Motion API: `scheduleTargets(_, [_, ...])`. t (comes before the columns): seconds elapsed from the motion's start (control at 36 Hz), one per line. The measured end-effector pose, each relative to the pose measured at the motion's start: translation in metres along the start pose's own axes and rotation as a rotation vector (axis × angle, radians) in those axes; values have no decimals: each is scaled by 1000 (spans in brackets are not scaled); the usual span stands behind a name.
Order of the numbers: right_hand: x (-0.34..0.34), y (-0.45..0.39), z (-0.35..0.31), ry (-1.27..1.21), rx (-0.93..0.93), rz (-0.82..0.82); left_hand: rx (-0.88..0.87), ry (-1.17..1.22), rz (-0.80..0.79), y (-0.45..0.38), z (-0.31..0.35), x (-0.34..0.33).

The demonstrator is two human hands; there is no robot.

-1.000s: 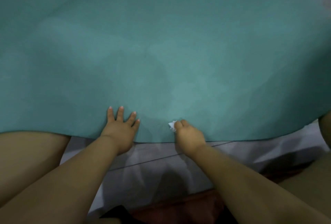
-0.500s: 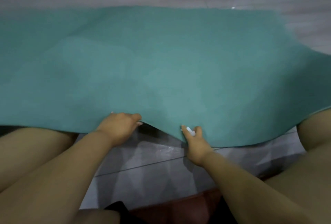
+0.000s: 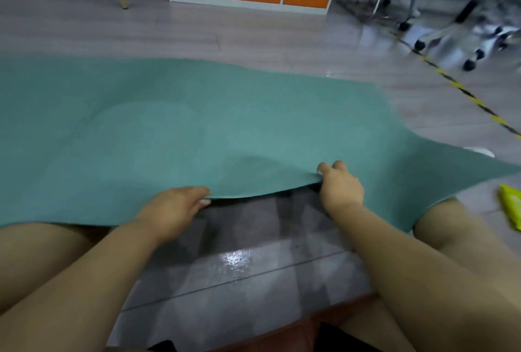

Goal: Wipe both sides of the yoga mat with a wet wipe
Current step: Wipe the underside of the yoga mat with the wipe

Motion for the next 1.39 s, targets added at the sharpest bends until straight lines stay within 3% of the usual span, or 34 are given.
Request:
scheduleTargets(0.19, [88, 5, 5, 125, 126, 335, 0, -188, -90, -7, 17, 7])
scheduleTargets(0.28, [119, 10, 7, 172, 303, 507, -16, -73, -62, -13, 31, 15])
scheduleTargets(0.39, [152, 18, 15, 288, 394, 668, -37, 63, 6, -29, 40, 24])
scheduleTargets(0.5, [174, 23, 30, 329, 433, 777, -77, 71, 44, -45, 67, 33])
scheduleTargets(0.58, [187, 22, 63, 227, 407, 820, -184, 102, 67, -54, 105, 37])
scheduleTargets(0.69, [185, 24, 125, 129, 280, 669, -290, 89, 4, -69, 148, 28])
scheduleTargets(0.89, [124, 26, 177, 140, -5, 9, -255, -68, -208, -94, 176, -16])
scheduleTargets(0.97, [98, 22, 181, 121, -36, -213, -217, -89, -235, -94, 180, -33])
scheduleTargets(1.14, [62, 8, 163, -47, 12, -267, -165, -77, -322, -91, 178, -58])
scheduleTargets(1.39, [4, -23, 114, -95, 68, -391, -169, 59, -361, -81, 156, -101])
Point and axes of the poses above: each hand's wrist, its own y-axis away from the middle knuckle, its own x-axis out of the back of the hand, z = x × y, the point moved 2 cm from there along -y, towards the middle knuckle, and after that the axes turned 12 degrees about -z, right-handed, at the moved point
